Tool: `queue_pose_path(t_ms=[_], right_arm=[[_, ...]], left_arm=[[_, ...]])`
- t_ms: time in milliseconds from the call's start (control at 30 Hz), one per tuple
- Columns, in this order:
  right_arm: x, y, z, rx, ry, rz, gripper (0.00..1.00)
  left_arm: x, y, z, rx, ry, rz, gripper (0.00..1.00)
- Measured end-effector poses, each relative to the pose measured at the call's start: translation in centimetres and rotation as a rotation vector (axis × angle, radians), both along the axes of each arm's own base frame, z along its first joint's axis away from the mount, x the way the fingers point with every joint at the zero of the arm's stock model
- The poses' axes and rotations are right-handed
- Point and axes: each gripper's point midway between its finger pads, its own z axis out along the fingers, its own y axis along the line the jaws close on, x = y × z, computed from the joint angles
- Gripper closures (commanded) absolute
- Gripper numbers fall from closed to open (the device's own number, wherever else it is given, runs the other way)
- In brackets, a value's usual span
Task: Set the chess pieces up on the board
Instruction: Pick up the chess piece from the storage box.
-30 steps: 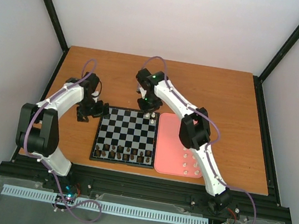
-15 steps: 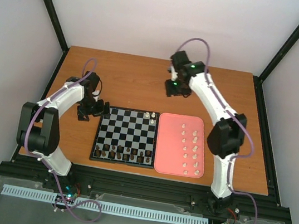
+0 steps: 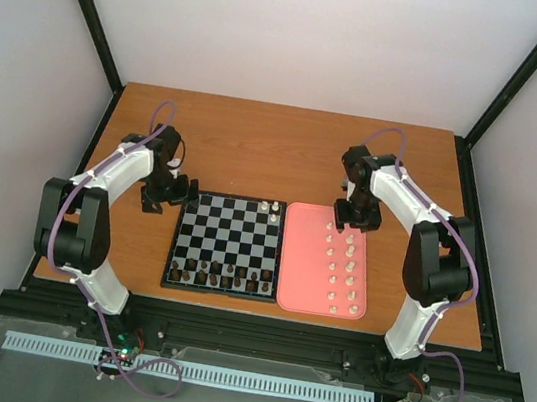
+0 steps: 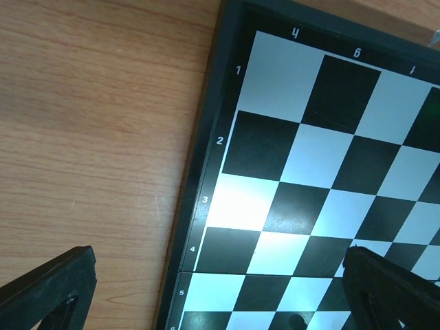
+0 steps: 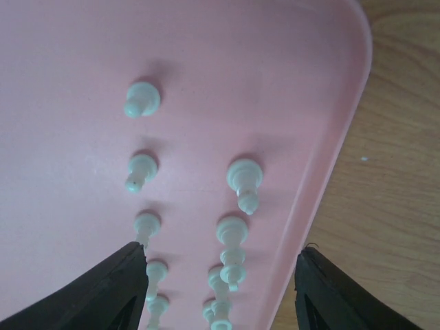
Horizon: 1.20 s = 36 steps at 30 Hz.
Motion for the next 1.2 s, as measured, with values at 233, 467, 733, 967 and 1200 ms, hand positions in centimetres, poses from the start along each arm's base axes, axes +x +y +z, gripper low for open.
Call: queue_pose_path(t_ms=[233,467,733,967,1200], right_arm=[[-1.2,-0.7,-1.9,0.010,0.042,-0.014,0.49],[-0.4,-1.5,-3.3,0.024,0.042,-0.025,0.56],[0.2,-1.6,-5.5,0.032,0.074,-0.021,0.68],[0.4,-1.5,-5.7,0.034,0.077,-0.014,0.86],[0.4,-1.6,-5.6,0.029,0.076,-0.018,0.97]], left_arm=[[0.0,0.0,-0.3,0.000,0.011,0.000,0.00],[0.2,0.0,0.0,-0.001,0.004,0.000,0.00],[0.2,0.0,0.0,0.000,0.006,0.000,0.00],[0.2,0.0,0.0,0.000,0.006,0.000,0.00],[0.2,0.0,0.0,0.000,0.006,0.000,0.00]])
